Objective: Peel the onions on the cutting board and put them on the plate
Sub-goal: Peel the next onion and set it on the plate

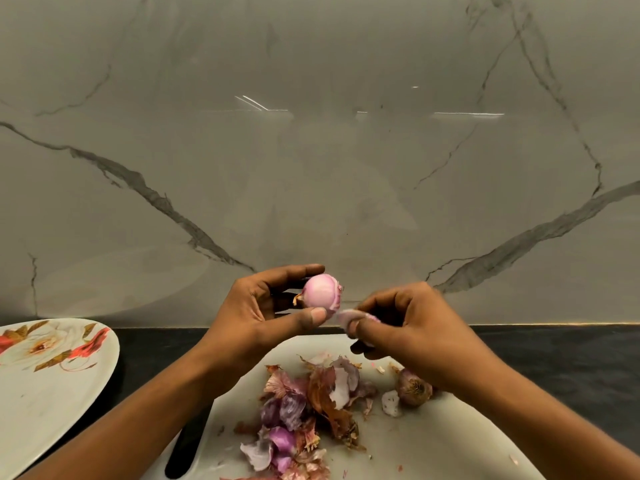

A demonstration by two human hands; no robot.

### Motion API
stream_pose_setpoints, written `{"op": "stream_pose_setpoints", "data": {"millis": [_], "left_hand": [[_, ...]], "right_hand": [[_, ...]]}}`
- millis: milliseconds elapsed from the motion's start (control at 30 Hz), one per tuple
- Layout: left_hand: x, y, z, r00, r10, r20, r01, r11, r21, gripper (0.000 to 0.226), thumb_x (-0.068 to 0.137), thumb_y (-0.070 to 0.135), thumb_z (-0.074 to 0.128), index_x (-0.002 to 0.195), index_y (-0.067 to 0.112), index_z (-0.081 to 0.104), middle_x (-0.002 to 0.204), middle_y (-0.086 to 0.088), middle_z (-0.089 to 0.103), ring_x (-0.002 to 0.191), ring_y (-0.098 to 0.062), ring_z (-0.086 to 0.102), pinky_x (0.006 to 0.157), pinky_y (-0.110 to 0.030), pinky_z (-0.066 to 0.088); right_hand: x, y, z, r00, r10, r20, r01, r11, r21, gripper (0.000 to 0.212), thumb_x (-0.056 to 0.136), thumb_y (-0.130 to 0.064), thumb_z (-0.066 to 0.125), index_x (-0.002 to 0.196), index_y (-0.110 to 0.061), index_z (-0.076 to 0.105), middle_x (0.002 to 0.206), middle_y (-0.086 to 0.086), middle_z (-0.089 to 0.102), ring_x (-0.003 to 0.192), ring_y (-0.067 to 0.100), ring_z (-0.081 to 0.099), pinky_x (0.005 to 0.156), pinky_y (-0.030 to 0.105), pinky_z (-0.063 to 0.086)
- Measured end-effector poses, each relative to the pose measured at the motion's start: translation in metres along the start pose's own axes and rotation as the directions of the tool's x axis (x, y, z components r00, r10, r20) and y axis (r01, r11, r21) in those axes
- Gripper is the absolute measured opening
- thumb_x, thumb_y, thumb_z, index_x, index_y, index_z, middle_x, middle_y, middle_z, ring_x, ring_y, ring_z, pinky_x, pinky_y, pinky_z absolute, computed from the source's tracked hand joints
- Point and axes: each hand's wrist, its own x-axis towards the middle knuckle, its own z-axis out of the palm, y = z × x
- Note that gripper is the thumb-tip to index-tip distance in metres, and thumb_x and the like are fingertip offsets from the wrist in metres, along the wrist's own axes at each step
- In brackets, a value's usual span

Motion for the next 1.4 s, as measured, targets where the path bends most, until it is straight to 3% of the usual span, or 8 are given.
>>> {"op": "stream_pose_setpoints", "data": {"millis": [167,400,633,867,967,1133,1267,1400], "left_hand": [[-0.001,0.0,0.002,0.999,-0.028,0.03,0.028,0.999,-0.023,0.053,0.082,0.013,0.088,0.132,0.022,0.072,0.126,-0.006,0.076,0.115,-0.028,0.074,0.096,-0.04,0.062],[-0.002,0.002,0.006,1.0,-0.009,-0.009,0.01,0.999,0.048,0.055,0.073,0.013,0.088,0.126,0.018,0.074,0.119,-0.005,0.078,0.106,-0.029,0.076,0.09,-0.038,0.064],[-0.005,0.006,0.004,0.999,0.011,0.049,-0.013,0.999,0.034,0.058,0.072,0.007,0.087,0.127,0.014,0.072,0.119,-0.007,0.078,0.106,-0.03,0.077,0.086,-0.039,0.065],[-0.004,0.011,0.003,0.998,-0.009,0.066,0.011,0.999,-0.032,0.054,0.069,0.012,0.091,0.121,0.022,0.079,0.118,-0.009,0.079,0.102,-0.031,0.077,0.081,-0.031,0.063],[-0.005,0.011,0.003,0.997,-0.016,0.075,0.017,1.0,-0.01,0.054,0.071,0.012,0.091,0.123,0.02,0.078,0.121,-0.007,0.078,0.105,-0.032,0.076,0.083,-0.033,0.064],[-0.007,0.009,0.005,0.996,-0.028,0.082,0.02,0.995,0.096,0.055,0.073,0.011,0.089,0.126,0.019,0.076,0.123,-0.002,0.077,0.108,-0.027,0.076,0.087,-0.037,0.064],[-0.008,0.008,0.007,0.996,-0.026,0.09,0.019,0.996,0.086,0.055,0.075,0.01,0.088,0.128,0.017,0.074,0.123,-0.002,0.077,0.109,-0.027,0.076,0.089,-0.04,0.064],[-0.011,0.008,0.01,0.993,-0.024,0.117,0.022,1.0,0.013,0.054,0.077,0.008,0.088,0.128,0.015,0.074,0.124,-0.005,0.077,0.11,-0.031,0.075,0.087,-0.036,0.064]], "right_hand": [[-0.004,-0.001,0.001,0.998,-0.061,0.018,0.063,0.99,-0.124,0.019,0.085,-0.036,0.084,0.102,-0.028,0.083,0.086,-0.013,0.08,0.08,0.003,0.075,0.076,0.027,0.064],[0.0,-0.005,-0.002,0.999,0.039,0.025,-0.043,0.978,0.204,0.018,0.089,-0.026,0.079,0.102,-0.013,0.081,0.089,0.006,0.081,0.082,0.022,0.08,0.07,0.033,0.065],[-0.001,-0.007,0.0,0.996,0.066,0.065,-0.086,0.924,0.374,0.054,0.073,-0.03,0.084,0.121,-0.014,0.068,0.094,0.012,0.082,0.089,0.026,0.08,0.082,0.036,0.066],[-0.002,-0.009,-0.011,0.992,0.012,0.126,-0.063,0.912,0.405,0.028,0.088,-0.01,0.076,0.116,-0.006,0.077,0.099,0.016,0.081,0.094,0.03,0.08,0.081,0.031,0.065],[-0.004,-0.009,-0.008,0.999,-0.007,0.046,-0.009,0.94,0.342,0.016,0.093,-0.006,0.073,0.107,-0.01,0.079,0.092,0.013,0.081,0.088,0.027,0.08,0.077,0.031,0.066],[-0.003,-0.004,-0.001,0.997,-0.074,0.009,0.072,0.989,0.127,0.025,0.093,-0.008,0.075,0.115,-0.019,0.076,0.088,0.003,0.082,0.084,0.019,0.08,0.078,0.034,0.066],[-0.007,-0.004,0.0,0.985,-0.164,-0.058,0.167,0.985,0.053,0.017,0.089,-0.013,0.079,0.1,-0.026,0.081,0.086,-0.001,0.082,0.078,0.016,0.079,0.073,0.031,0.066],[-0.005,0.0,-0.001,0.954,-0.239,-0.18,0.246,0.969,0.014,0.015,0.089,-0.006,0.077,0.093,-0.018,0.084,0.078,-0.001,0.08,0.071,0.018,0.078,0.067,0.033,0.066]]}}
